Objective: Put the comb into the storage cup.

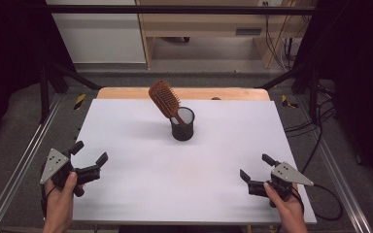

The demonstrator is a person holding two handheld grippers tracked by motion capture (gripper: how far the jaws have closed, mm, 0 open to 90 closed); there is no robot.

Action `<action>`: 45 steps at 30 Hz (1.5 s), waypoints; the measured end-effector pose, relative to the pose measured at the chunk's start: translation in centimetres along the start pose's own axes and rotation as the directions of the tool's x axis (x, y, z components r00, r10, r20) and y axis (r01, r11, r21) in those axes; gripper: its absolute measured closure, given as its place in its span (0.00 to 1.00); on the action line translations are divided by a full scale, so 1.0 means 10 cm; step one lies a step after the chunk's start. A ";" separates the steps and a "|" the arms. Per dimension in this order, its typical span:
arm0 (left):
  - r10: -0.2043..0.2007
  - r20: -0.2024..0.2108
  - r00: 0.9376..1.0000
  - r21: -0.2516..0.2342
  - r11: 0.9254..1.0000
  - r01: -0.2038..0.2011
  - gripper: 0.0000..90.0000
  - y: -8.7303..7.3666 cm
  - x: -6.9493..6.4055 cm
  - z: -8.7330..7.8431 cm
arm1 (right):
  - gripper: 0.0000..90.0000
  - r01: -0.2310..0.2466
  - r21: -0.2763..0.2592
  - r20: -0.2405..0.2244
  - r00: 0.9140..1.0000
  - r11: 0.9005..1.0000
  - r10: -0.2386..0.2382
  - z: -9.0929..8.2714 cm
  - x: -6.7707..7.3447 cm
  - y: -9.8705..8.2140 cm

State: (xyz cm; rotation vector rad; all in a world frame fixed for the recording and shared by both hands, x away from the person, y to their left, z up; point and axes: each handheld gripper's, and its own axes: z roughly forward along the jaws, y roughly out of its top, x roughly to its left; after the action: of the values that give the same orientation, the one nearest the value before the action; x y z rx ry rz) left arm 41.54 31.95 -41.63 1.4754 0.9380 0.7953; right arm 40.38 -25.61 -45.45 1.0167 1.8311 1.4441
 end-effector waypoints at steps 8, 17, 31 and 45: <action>0.001 0.016 1.000 0.007 1.000 -0.001 0.03 -0.06 -0.03 0.01 | 0.03 0.003 -0.001 -0.001 1.000 1.000 -0.003 0.00 0.00 0.00; 0.003 0.026 1.000 0.010 1.000 -0.003 0.03 -0.12 -0.06 0.00 | 0.03 0.006 -0.003 -0.005 1.000 1.000 -0.006 0.00 0.00 0.00; 0.012 0.040 0.999 0.003 1.000 -0.012 0.03 -0.15 -0.09 -0.02 | 0.03 0.010 -0.003 -0.009 1.000 1.000 -0.010 0.00 0.01 0.00; 0.005 0.077 0.997 0.015 1.000 -0.006 0.03 -0.23 -0.15 -0.03 | 0.03 0.017 -0.002 -0.021 1.000 1.000 -0.017 0.01 0.03 0.00</action>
State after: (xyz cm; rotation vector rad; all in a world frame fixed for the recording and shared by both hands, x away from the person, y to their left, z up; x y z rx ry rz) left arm 40.36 30.79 -43.88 1.5121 0.8843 0.7316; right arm 40.35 -25.33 -45.52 0.9865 1.8489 1.4517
